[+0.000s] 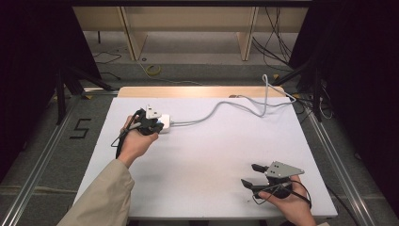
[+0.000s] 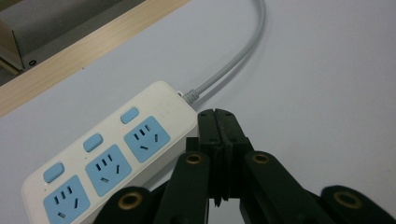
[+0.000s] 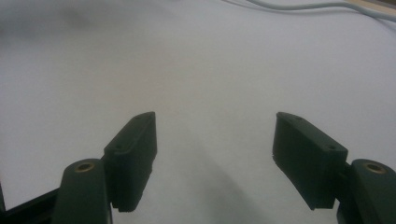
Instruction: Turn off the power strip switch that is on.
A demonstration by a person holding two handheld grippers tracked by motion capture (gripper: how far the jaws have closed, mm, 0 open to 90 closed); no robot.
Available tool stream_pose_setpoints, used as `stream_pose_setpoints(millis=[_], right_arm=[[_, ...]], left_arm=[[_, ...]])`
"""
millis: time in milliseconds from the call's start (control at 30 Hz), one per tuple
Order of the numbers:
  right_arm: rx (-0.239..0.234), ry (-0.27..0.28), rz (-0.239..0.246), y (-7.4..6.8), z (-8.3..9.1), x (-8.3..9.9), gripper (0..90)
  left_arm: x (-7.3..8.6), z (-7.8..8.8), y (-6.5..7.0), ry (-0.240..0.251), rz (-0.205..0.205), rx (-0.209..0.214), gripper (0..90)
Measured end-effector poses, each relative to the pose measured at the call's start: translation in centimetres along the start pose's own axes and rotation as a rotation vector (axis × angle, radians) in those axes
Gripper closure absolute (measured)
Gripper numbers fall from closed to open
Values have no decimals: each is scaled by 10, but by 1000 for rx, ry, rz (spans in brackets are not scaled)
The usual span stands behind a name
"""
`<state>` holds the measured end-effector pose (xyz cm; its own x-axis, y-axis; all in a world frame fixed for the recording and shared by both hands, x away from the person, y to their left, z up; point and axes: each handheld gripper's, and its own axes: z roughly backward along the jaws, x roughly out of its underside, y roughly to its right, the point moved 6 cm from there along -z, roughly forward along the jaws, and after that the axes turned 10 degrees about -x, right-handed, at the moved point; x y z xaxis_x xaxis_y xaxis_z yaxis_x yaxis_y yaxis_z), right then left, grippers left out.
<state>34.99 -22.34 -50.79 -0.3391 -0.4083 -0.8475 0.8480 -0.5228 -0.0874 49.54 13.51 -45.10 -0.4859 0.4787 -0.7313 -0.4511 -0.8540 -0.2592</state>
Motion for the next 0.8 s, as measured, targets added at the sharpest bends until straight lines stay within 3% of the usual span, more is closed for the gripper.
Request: stream_pose_setpoints(millis=[467, 800], right_arm=[[-1, -1, 1, 0, 0, 0, 316], [-2, -2, 0, 0, 0, 0, 316]], left_arm=[[-10, -9, -10, -13, -11, -35, 896], [-6, -17, -18, -39, -5, -50, 896]])
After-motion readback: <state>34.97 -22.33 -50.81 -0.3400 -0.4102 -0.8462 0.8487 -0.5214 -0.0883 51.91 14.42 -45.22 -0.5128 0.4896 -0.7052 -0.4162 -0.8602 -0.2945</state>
